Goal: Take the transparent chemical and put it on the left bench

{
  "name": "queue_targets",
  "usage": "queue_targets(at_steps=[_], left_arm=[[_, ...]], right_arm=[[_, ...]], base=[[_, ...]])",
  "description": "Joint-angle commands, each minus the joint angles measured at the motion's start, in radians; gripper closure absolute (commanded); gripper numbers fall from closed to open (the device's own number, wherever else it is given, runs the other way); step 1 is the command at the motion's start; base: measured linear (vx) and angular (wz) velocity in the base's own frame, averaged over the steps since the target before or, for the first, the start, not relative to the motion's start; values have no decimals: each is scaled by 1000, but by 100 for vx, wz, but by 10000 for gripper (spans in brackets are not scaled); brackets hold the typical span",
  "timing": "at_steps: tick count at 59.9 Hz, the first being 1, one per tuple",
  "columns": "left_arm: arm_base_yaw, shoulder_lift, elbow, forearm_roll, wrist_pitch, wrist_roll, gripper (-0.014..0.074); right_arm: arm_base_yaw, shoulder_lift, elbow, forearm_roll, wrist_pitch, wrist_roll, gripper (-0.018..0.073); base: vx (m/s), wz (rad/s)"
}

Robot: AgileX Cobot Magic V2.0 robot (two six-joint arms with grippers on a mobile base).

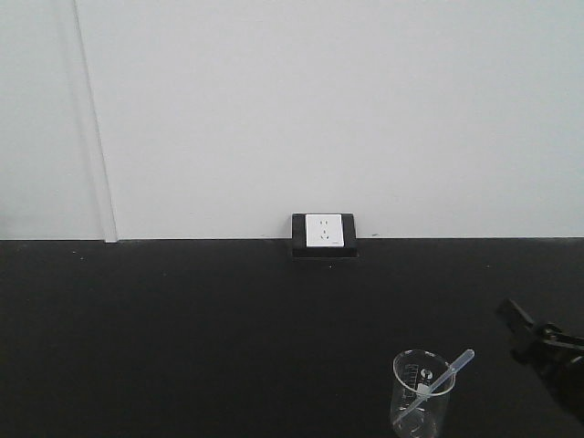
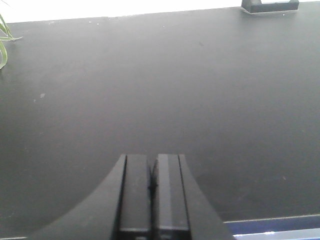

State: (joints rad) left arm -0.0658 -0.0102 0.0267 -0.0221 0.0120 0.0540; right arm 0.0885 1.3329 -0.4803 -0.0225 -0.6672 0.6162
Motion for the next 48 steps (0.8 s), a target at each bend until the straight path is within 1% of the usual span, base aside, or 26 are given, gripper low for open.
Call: queue_targets(at_steps=[1,5,19,26,34,43,48], left_arm=[[-2,-19,16,-1,-78,-8,600],[-2,-19,16,-1,-78,-8,600],[-2,-19,16,-1,-78,-8,600],[-2,-19,16,-1,-78,-8,600],[-2,-19,16,-1,-78,-8,600],[-2,-19,16,-1,-78,-8,600],[-2,-19,16,-1,-78,-8,600]], right_arm=[[-1,87,-84,-63,-153,71,-2],[-1,160,-129,-91,-168,88,-2],[-1,346,-239,-85,-174,92,-2],[-1,411,-262,-85,-176,92,4],[-1,467,-266,-86,-217,94,25],[-1,504,-266,-89,-222,96,81],[-1,516,-266,-89,-222,96,155]], base=[[0,0],[0,0],[0,0],[0,0],[0,0],[0,0],[0,0]])
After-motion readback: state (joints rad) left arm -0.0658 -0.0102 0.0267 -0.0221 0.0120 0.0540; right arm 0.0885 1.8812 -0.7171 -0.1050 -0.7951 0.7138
